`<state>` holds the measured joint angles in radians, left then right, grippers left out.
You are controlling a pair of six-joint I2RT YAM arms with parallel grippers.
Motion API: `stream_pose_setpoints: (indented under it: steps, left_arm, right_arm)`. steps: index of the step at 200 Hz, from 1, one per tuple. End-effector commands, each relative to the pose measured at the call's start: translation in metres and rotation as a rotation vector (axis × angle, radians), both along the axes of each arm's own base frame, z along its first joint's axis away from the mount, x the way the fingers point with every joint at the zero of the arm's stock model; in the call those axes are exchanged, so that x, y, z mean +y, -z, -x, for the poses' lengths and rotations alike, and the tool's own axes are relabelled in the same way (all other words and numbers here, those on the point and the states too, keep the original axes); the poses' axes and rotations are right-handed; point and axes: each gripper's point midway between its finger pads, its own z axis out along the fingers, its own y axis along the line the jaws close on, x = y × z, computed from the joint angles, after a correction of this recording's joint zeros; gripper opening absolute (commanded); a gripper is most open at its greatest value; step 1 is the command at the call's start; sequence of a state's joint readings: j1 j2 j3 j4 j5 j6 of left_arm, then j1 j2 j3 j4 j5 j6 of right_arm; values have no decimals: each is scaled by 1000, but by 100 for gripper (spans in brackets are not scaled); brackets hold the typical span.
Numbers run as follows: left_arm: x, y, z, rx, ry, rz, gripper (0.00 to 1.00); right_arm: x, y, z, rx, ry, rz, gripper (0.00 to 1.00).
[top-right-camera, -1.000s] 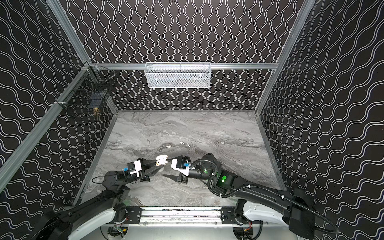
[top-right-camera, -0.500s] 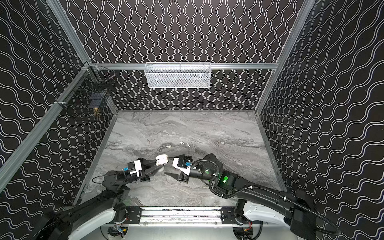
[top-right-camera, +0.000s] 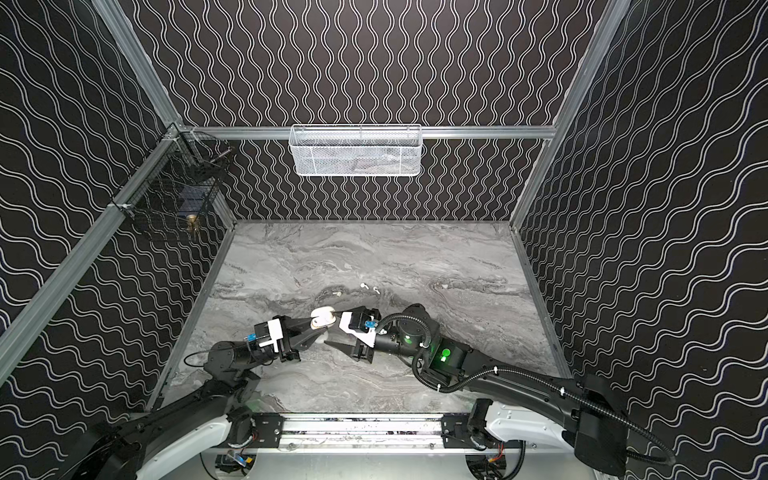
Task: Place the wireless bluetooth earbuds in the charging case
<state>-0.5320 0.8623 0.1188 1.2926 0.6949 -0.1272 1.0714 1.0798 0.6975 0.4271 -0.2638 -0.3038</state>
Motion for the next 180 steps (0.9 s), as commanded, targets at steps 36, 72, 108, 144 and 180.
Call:
stream_pose_setpoints:
  steps: [36,72,108,144,180]
  left_arm:
    - [-2,-5,10,-48,45,3,0]
    - [-1,-5,9,-41,39,10,0]
    - [-2,-5,7,-22,38,6,0]
    - [-2,-6,7,-21,44,11,0]
    - [2,1,-6,24,-21,22,0]
  right_arm:
    - [3,-7,-5,-47,21,2,62]
    - [4,-6,-2,-48,-2,10,58]
    - [-1,-3,3,-57,-11,-2,50]
    - [-1,0,0,-48,8,3,52]
    - [-16,-20,1,-40,44,-70,54]
